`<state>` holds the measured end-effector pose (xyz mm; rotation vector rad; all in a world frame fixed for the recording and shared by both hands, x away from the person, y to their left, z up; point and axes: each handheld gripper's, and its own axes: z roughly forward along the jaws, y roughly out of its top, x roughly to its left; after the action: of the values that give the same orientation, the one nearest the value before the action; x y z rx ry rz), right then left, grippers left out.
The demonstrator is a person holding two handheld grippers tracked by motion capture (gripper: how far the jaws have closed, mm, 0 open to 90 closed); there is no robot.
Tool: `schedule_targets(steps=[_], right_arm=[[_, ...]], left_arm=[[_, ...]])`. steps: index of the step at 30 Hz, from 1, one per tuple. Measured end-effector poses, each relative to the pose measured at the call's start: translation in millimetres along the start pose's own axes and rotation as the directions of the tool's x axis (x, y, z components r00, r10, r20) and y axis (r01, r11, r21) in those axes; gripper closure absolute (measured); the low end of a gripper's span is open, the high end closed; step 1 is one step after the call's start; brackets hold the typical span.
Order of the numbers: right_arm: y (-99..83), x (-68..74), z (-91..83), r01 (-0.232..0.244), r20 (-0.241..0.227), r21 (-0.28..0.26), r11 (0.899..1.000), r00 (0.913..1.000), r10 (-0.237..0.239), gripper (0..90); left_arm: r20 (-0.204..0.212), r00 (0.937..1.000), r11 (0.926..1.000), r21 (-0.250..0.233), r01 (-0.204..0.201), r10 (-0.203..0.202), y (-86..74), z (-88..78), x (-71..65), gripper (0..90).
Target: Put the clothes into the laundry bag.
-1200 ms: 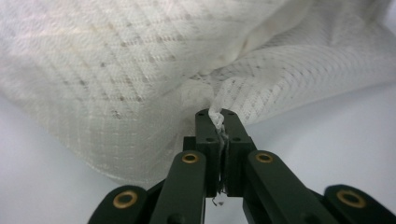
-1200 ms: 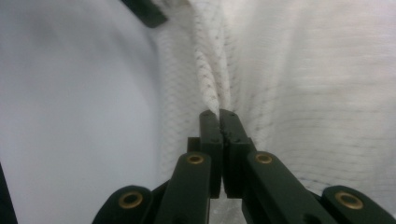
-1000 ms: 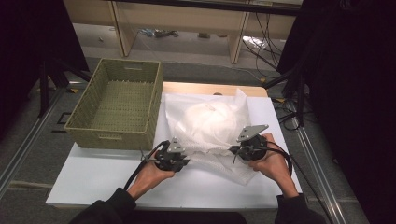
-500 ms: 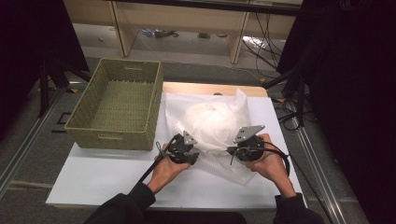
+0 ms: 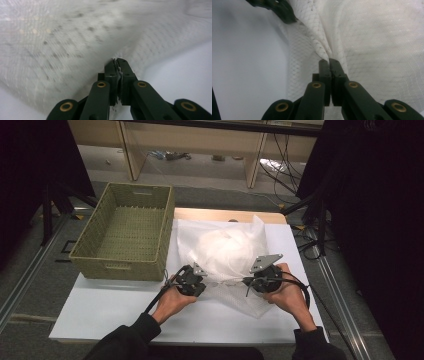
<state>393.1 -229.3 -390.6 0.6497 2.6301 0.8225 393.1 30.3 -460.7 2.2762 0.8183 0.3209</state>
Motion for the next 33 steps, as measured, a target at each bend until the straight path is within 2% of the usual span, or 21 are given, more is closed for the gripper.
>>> schedule_targets(steps=[2, 4, 8, 10, 11, 12, 14, 16, 17, 18, 19, 20, 21, 22, 24, 25, 26, 28, 29, 32, 33], right_arm=[[-0.2, 0.1, -0.1, -0.004, -0.001, 0.002, 1.0, 1.0, 0.004, 90.0], [0.0, -0.3, 0.7, 0.004, 0.004, -0.001, 1.0, 1.0, -0.004, 90.0], [1.2, 3.0, 3.2, 0.016, -0.001, 0.017, 1.0, 0.9999, -0.016, 90.0], [1.6, 3.3, 4.2, 0.03, -0.001, 0.016, 0.999, 0.9995, -0.03, 90.0], [1.7, 3.6, 4.2, 0.031, 0.0, 0.016, 0.999, 0.9995, -0.031, 90.0], [2.2, 4.3, 3.7, 0.015, -0.003, 0.02, 1.0, 0.9999, -0.015, 90.0], [2.4, 4.3, 3.3, 0.016, -0.007, 0.017, 1.0, 0.9998, -0.016, 90.0], [2.2, 4.3, 2.9, 0.013, -0.004, 0.015, 1.0, 0.9999, -0.013, 90.0], [2.0, 4.3, 2.4, 0.011, -0.004, 0.014, 1.0, 0.9999, -0.011, 90.0], [2.2, 3.6, 2.6, 0.013, -0.017, 0.013, 1.0, 0.9998, -0.013, 90.0], [1.6, 2.9, 2.7, 0.026, -0.004, 0.008, 1.0, 0.9997, -0.026, 90.0], [2.1, 3.5, 2.3, 0.008, -0.005, 0.017, 1.0, 1.0, -0.008, 90.0], [1.7, 3.7, 2.7, 0.016, -0.007, 0.014, 1.0, 0.9999, -0.015, 90.0], [2.4, 3.7, 2.6, 0.009, -0.021, 0.016, 1.0, 0.9997, -0.008, 90.0], [2.4, 4.2, 2.4, 0.013, -0.01, 0.012, 1.0, 0.9999, -0.013, 90.0], [2.4, 4.3, 2.3, 0.013, -0.01, 0.013, 1.0, 0.9999, -0.012, 90.0], [2.3, 4.5, 2.2, 0.013, -0.011, 0.012, 1.0, 0.9998, -0.013, 90.0], [2.0, 3.7, 1.4, 0.018, -0.004, 0.009, 1.0, 0.9998, -0.017, 90.0], [1.6, 3.4, 1.2, 0.015, -0.004, 0.009, 1.0, 0.9999, -0.015, 90.0], [0.5, 2.6, 0.5, 0.01, -0.006, 0.011, 1.0, 0.9999, -0.01, 90.0], [0.2, 2.3, 0.4, 0.008, -0.006, 0.011, 1.0, 1.0, -0.008, 90.0]], left_arm=[[0.022, 0.9996, 0.9994, -0.028, -0.019, 0.02, -8.1, -13.6, -6.9, 86.9], [0.051, 0.9969, 0.9975, -0.04, -0.058, 0.06, -17.6, -23.9, -14.0, 87.0], [0.054, 0.9968, 0.998, -0.028, -0.057, 0.059, -40.9, -31.5, -22.9, 88.4], [0.086, 0.9952, 0.9989, -0.012, -0.045, 0.046, -50.2, -33.0, -24.3, 88.1], [0.069, 0.9971, 0.9993, -0.02, -0.032, 0.033, -52.8, -34.4, -23.7, 87.0], [0.063, 0.9978, 0.9995, -0.025, -0.021, 0.023, -53.5, -35.6, -22.3, 86.5], [0.046, 0.9989, 0.9993, -0.035, -0.01, 0.012, -50.2, -39.7, -19.6, 82.5], [0.012, 0.9999, 0.9984, -0.057, -0.006, 0.006, -45.5, -42.3, -16.7, 68.6], [0.009, 0.9999, 0.9975, -0.07, 0.013, -0.012, -43.3, -43.2, -16.6, 64.8], [0.001, 0.9999, 0.9969, -0.077, 0.014, -0.014, -40.7, -42.2, -15.4, 62.7], [-0.014, 0.9999, 0.998, -0.064, 0.001, -0.002, -38.1, -41.4, -14.9, 58.7], [-0.024, 0.9994, 0.9982, -0.055, 0.024, -0.025, -36.3, -38.1, -16.7, 55.4], [-0.006, 0.9986, 0.9975, -0.048, 0.053, -0.053, -34.9, -33.9, -20.7, 53.1], [0.009, 0.9986, 0.9979, -0.037, 0.053, -0.053, -33.4, -29.7, -24.9, 50.7], [-0.002, 0.9996, 0.9996, -0.001, 0.028, -0.028, -31.7, -21.4, -32.0, 47.0], [-0.016, 0.9998, 0.9999, 0.011, 0.009, -0.009, -31.9, -18.0, -33.3, 50.4], [-0.02, 0.9994, 0.9995, 0.018, -0.027, 0.027, -32.2, -16.9, -32.4, 64.7], [-0.026, 0.9985, 0.9987, 0.014, -0.048, 0.048, -35.0, -19.7, -28.5, 83.8], [-0.019, 0.9988, 0.999, 0.006, -0.045, 0.045, -37.0, -23.9, -26.6, 86.2], [0.002, 0.997, 0.9971, 0.0, -0.077, 0.077, -47.4, -41.5, -21.2, 86.7], [0.003, 0.9982, 0.9981, -0.004, -0.061, 0.061, -53.1, -48.3, -20.0, 86.8]])
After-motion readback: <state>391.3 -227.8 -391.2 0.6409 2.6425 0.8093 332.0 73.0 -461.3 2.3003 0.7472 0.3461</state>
